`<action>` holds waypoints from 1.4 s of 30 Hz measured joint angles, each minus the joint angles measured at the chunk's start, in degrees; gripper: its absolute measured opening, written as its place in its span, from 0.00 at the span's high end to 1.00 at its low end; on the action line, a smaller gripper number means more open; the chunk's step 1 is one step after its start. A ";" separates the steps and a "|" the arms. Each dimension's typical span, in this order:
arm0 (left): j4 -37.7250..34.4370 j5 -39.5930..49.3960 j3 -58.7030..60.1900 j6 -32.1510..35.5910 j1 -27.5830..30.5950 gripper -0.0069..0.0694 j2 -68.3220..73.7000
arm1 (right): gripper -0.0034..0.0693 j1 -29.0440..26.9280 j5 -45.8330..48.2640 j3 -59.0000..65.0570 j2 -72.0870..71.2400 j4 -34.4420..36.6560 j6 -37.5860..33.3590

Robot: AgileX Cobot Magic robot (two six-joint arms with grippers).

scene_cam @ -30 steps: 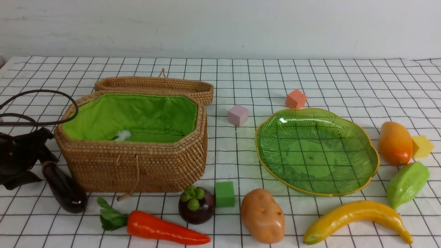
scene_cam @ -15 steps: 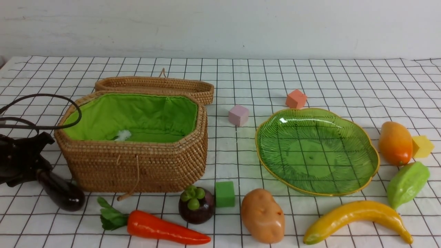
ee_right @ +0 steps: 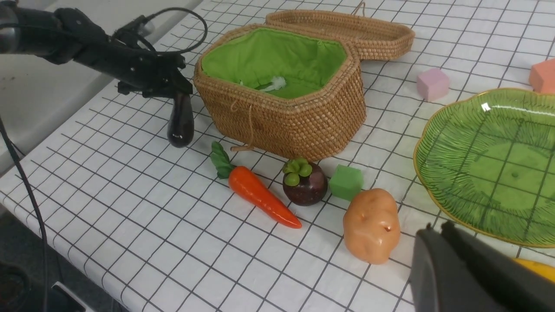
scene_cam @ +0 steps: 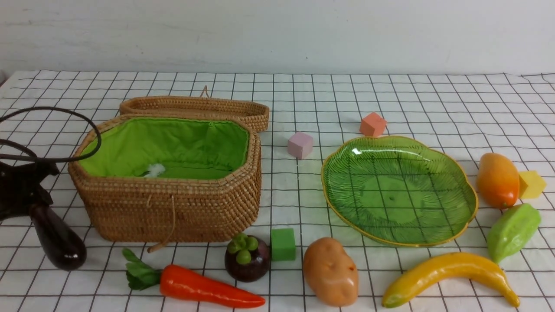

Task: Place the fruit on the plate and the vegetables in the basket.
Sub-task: Use the left arm to grab an eggplant and put it into the left basket

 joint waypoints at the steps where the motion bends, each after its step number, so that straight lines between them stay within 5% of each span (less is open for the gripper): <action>1: 0.60 0.16 0.00 0.00 0.00 0.61 -1.80 | 0.92 0.00 -0.02 0.00 0.00 0.00 0.00; 10: 3.23 4.97 0.23 0.05 -0.48 0.61 -20.90 | 0.92 0.00 -0.07 0.00 0.00 0.00 0.00; 15: -0.42 6.57 -3.13 0.05 -5.60 0.61 -27.90 | 0.92 0.00 -1.94 0.00 0.00 0.06 0.00; 21: -1.66 6.35 -11.23 0.20 -18.52 0.61 -23.22 | 0.91 0.00 -4.49 0.00 0.00 -0.18 0.00; 26: 7.39 6.95 -23.06 -0.24 -28.36 0.61 -10.72 | 0.91 0.00 -4.80 0.00 0.00 -3.02 -2.34; 42: 16.42 0.29 -30.54 -2.37 -29.70 0.61 1.72 | 0.91 0.00 -3.36 0.00 0.00 -2.19 -2.67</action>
